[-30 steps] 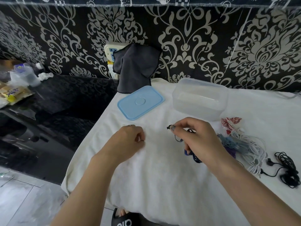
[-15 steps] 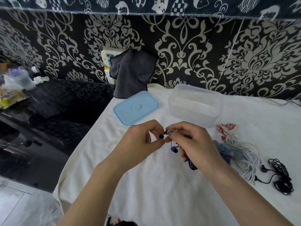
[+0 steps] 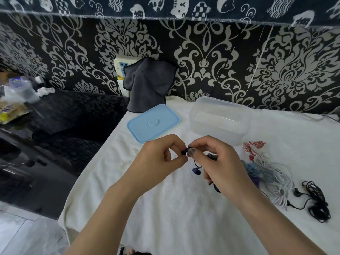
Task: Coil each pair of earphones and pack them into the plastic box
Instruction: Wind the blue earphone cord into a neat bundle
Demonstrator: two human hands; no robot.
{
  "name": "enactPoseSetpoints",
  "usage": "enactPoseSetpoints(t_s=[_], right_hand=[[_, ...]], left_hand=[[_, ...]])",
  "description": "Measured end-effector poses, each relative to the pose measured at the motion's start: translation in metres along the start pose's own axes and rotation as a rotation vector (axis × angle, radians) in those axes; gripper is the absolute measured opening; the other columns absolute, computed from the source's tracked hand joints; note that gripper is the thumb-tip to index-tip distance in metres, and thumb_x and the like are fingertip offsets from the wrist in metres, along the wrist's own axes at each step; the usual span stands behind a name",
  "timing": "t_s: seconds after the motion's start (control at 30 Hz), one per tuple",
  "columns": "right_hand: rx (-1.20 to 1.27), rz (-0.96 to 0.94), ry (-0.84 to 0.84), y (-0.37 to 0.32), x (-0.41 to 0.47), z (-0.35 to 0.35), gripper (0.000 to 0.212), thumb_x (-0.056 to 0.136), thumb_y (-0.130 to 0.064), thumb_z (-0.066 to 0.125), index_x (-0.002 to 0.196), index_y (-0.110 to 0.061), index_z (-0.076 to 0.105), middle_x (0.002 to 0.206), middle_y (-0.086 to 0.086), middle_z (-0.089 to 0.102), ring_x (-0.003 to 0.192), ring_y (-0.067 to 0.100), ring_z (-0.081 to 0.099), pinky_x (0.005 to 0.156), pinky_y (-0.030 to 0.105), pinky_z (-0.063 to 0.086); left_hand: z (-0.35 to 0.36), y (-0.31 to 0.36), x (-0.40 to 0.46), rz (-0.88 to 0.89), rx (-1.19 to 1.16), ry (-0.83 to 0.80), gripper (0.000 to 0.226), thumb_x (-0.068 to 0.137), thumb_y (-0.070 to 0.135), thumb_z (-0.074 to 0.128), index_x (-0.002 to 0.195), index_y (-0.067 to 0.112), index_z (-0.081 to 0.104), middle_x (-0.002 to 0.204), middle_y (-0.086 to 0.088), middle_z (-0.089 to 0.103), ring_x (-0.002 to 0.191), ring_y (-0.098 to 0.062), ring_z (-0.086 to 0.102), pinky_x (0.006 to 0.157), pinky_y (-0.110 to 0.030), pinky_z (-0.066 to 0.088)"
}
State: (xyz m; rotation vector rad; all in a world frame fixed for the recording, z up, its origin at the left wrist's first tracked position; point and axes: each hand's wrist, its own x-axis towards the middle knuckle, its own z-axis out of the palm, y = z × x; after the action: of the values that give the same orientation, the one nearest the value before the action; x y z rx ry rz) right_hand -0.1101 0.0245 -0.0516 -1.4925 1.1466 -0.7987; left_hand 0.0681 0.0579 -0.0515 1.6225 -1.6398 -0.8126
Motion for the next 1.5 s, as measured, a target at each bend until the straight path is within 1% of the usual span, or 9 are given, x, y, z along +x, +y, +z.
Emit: enactPoseSetpoints(t_s=[0.17, 0.33, 0.6, 0.73, 0.87, 1.1, 1.23, 1.4, 1.5], right_hand=[[-0.033, -0.031, 0.017, 0.0018, 0.0007, 0.0000, 0.010, 0.094, -0.024, 0.066, 0.087, -0.029, 0.070, 0.082, -0.010, 0.069, 0.048, 0.018, 0.055, 0.047, 0.027, 0.048], [-0.003, -0.030, 0.035, 0.0020, 0.0009, 0.0004, 0.010, 0.093, -0.024, 0.065, 0.086, -0.028, 0.071, 0.086, -0.004, 0.073, 0.047, 0.013, 0.053, 0.049, 0.033, 0.053], [-0.035, 0.000, 0.024, 0.0029, 0.0014, 0.0000, 0.012, 0.094, -0.023, 0.065, 0.084, -0.026, 0.071, 0.078, -0.006, 0.072, 0.047, 0.016, 0.054, 0.047, 0.026, 0.047], [0.045, 0.056, 0.002, 0.0007, 0.0024, -0.0016, 0.013, 0.095, -0.018, 0.063, 0.085, -0.020, 0.072, 0.078, -0.001, 0.074, 0.043, 0.013, 0.049, 0.052, 0.040, 0.053], [0.099, 0.083, 0.003, -0.0024, 0.0025, -0.0035, 0.013, 0.095, -0.014, 0.063, 0.087, -0.015, 0.073, 0.079, 0.003, 0.074, 0.040, 0.010, 0.048, 0.050, 0.038, 0.047], [0.153, 0.086, -0.006, -0.0033, 0.0015, -0.0041, 0.013, 0.096, -0.014, 0.062, 0.089, -0.013, 0.073, 0.081, 0.004, 0.075, 0.040, 0.014, 0.044, 0.063, 0.057, 0.056], [0.143, 0.086, -0.008, -0.0030, 0.0017, -0.0044, 0.012, 0.095, -0.014, 0.063, 0.088, -0.011, 0.073, 0.079, 0.005, 0.074, 0.040, 0.014, 0.045, 0.058, 0.047, 0.052], [0.164, 0.102, -0.050, -0.0029, 0.0018, -0.0059, 0.013, 0.095, -0.014, 0.063, 0.088, -0.011, 0.074, 0.079, 0.007, 0.073, 0.041, 0.013, 0.045, 0.063, 0.060, 0.055], [0.175, 0.103, -0.079, -0.0037, 0.0022, -0.0079, 0.015, 0.096, -0.011, 0.062, 0.089, -0.008, 0.074, 0.079, 0.010, 0.071, 0.041, 0.013, 0.046, 0.054, 0.047, 0.052]], left_hand=[[-0.0002, 0.0011, -0.0004, 0.003, 0.003, -0.001, 0.014, 0.086, 0.015, 0.076, 0.089, 0.025, 0.067, 0.081, 0.015, 0.069, 0.051, -0.009, 0.040, 0.051, -0.017, 0.036], [-0.0002, 0.0024, -0.0002, 0.016, 0.020, 0.004, 0.016, 0.085, 0.013, 0.076, 0.088, 0.026, 0.067, 0.081, 0.016, 0.070, 0.050, -0.009, 0.038, 0.051, -0.017, 0.036], [-0.0027, 0.0018, -0.0007, 0.034, 0.026, 0.016, 0.021, 0.083, 0.010, 0.078, 0.089, 0.025, 0.064, 0.081, 0.016, 0.072, 0.049, -0.009, 0.041, 0.051, -0.018, 0.039], [-0.0045, 0.0047, -0.0025, 0.063, 0.025, 0.019, 0.019, 0.085, 0.006, 0.077, 0.086, 0.018, 0.063, 0.067, 0.024, 0.064, 0.047, -0.008, 0.043, 0.051, -0.014, 0.037], [-0.0050, 0.0043, -0.0024, 0.078, 0.002, 0.019, 0.016, 0.087, 0.009, 0.077, 0.086, 0.021, 0.066, 0.071, 0.023, 0.064, 0.052, -0.008, 0.047, 0.055, -0.022, 0.043], [-0.0056, 0.0044, -0.0028, 0.070, -0.040, 0.012, 0.016, 0.087, 0.009, 0.076, 0.086, 0.022, 0.066, 0.080, 0.016, 0.071, 0.051, -0.008, 0.047, 0.054, -0.025, 0.043], [-0.0057, 0.0058, -0.0026, 0.062, -0.049, 0.013, 0.016, 0.088, 0.011, 0.077, 0.086, 0.019, 0.063, 0.076, 0.013, 0.071, 0.053, -0.022, 0.052, 0.054, -0.036, 0.045], [-0.0050, 0.0064, -0.0032, 0.072, -0.057, 0.010, 0.016, 0.088, 0.012, 0.077, 0.085, 0.020, 0.064, 0.078, 0.012, 0.072, 0.055, -0.027, 0.054, 0.055, -0.041, 0.048], [-0.0043, 0.0060, -0.0037, 0.074, -0.045, -0.002, 0.014, 0.088, 0.014, 0.077, 0.086, 0.021, 0.065, 0.080, 0.011, 0.074, 0.054, -0.025, 0.054, 0.056, -0.039, 0.048]])
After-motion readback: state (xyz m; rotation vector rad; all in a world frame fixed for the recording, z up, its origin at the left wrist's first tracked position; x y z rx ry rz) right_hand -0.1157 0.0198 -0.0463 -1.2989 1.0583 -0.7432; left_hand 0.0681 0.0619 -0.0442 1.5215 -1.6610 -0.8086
